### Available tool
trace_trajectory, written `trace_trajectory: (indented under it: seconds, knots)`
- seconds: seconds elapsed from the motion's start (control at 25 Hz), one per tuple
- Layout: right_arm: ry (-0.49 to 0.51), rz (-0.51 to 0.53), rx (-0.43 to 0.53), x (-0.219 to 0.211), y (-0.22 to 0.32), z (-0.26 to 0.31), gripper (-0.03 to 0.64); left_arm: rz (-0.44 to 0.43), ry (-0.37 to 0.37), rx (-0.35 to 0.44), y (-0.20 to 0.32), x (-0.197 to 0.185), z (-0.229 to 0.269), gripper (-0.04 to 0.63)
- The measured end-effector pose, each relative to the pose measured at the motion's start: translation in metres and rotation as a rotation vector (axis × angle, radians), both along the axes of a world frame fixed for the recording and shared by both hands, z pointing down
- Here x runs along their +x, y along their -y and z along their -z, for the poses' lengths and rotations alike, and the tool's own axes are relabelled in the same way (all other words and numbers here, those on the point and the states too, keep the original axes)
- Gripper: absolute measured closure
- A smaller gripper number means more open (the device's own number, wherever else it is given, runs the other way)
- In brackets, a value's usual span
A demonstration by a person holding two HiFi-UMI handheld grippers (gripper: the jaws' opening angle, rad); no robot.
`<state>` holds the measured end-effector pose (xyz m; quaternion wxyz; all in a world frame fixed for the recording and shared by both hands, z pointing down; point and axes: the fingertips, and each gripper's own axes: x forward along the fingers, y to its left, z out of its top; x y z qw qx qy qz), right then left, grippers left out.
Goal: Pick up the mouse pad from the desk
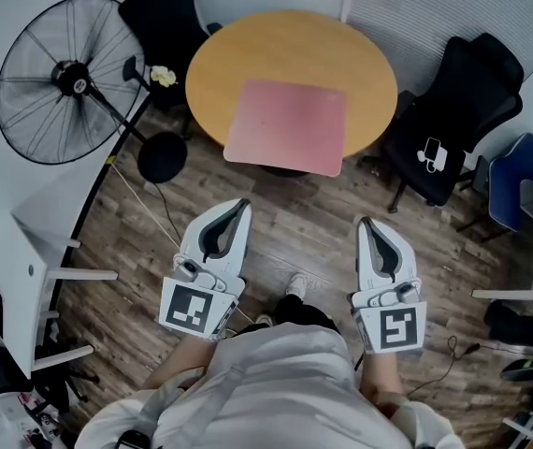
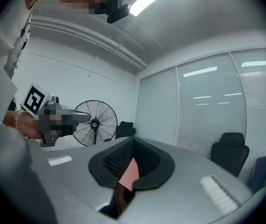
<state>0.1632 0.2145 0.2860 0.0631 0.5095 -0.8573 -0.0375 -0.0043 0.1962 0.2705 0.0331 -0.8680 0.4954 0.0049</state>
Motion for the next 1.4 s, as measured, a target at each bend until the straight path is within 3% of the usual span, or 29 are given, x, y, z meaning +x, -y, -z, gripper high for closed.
trace_trajectory:
  seconds: [0.36,0.76,1.4]
  knots:
    - [0.000,0.024,0.002,0.027,0.035,-0.003,0.612,0.021,0.001,-0.021,0.029,0.027,-0.012,0.591]
    - [-0.020,0.033,-0.010,0.030,0.054,-0.015,0.612,0.021,-0.004,-0.039,0.048,0.029,-0.024,0.591]
    - [-0.043,0.030,-0.014,0.000,0.129,-0.020,0.612,0.022,-0.016,-0.051,0.127,-0.004,-0.032,0.591]
